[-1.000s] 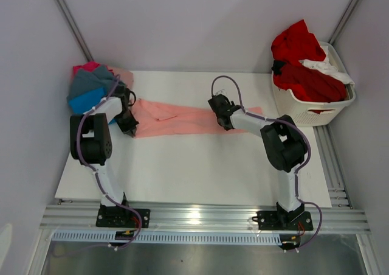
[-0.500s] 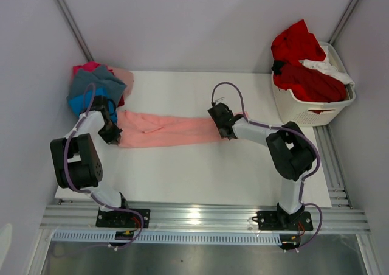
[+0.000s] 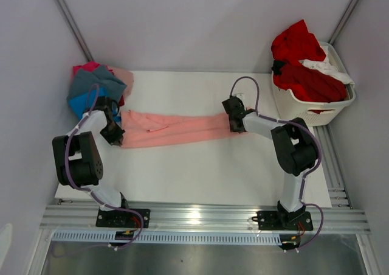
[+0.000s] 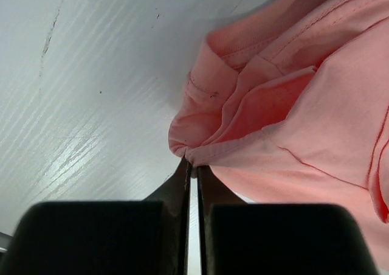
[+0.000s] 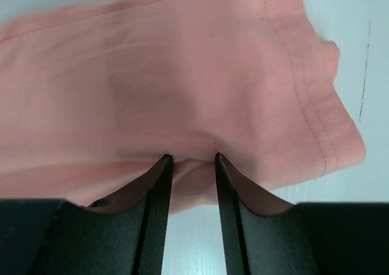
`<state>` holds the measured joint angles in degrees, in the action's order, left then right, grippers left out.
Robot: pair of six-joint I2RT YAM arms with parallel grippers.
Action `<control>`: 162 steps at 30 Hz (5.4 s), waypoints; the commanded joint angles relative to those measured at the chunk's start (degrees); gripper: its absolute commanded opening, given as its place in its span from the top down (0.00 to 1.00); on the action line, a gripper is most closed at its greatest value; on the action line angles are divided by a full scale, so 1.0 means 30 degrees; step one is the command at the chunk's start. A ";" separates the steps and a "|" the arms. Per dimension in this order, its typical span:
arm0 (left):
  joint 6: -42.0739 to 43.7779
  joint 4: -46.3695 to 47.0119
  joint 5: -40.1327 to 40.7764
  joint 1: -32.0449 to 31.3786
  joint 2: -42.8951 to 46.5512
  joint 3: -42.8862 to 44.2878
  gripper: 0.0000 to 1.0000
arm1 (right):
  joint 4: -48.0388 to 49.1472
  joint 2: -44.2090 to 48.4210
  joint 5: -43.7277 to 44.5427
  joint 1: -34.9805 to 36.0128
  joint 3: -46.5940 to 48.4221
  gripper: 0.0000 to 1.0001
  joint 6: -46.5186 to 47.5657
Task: Fold and stack the t-shirts
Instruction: Fold the other side of the tshirt into a rectangle, then rotate the tshirt 90 degrees
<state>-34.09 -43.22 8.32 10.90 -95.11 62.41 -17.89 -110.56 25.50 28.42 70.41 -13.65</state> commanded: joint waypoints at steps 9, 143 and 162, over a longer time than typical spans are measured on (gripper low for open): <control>-0.0532 0.1488 -0.0103 -0.0204 0.3313 -0.0708 0.82 | 0.0394 0.2658 0.1027 0.0631 -0.1088 0.01 0.0418; 0.0733 0.6429 -0.2566 -0.6620 0.6322 0.0807 0.42 | 0.4381 0.4121 -1.5809 0.0959 0.0632 0.01 -0.0635; -0.1559 0.5796 -0.3476 -1.0663 2.1096 -1.1751 0.80 | 0.7190 -1.1014 -2.9031 0.2212 1.7486 0.19 -0.7106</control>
<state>-37.63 -25.67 -2.52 -20.73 -34.48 27.22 -3.03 -141.38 -52.53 32.77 119.74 -28.45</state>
